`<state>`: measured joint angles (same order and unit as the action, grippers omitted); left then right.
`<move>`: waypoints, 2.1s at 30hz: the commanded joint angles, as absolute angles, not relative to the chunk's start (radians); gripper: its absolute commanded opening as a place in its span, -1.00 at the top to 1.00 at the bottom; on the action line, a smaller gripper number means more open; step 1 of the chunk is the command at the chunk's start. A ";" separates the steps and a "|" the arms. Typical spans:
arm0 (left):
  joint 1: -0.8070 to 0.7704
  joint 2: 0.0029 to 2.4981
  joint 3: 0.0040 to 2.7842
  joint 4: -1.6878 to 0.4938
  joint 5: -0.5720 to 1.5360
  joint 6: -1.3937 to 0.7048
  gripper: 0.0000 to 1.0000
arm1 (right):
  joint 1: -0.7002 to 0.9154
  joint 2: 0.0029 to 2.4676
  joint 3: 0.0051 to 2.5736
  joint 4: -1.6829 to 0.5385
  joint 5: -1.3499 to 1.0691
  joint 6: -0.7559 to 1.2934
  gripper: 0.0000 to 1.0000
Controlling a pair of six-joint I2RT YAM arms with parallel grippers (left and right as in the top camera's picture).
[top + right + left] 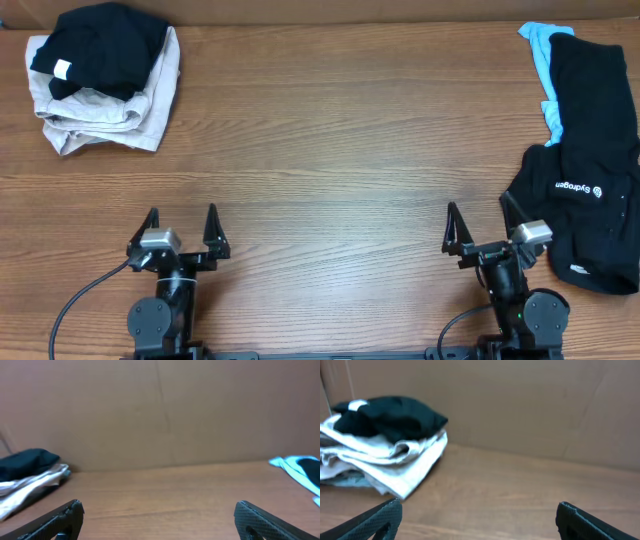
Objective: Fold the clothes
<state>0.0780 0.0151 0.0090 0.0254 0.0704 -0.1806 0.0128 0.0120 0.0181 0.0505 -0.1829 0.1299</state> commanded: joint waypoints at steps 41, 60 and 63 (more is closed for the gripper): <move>0.072 1.062 1.338 -0.798 0.201 0.014 -1.00 | 0.006 1.101 1.467 -1.102 -0.218 0.048 -1.00; 0.071 1.402 1.338 -0.728 0.385 0.068 -1.00 | -0.268 1.709 1.340 -0.990 0.022 0.344 -0.99; 0.071 1.402 1.338 -0.727 0.385 0.068 -0.96 | -0.300 1.755 1.308 -0.927 0.025 0.353 -0.93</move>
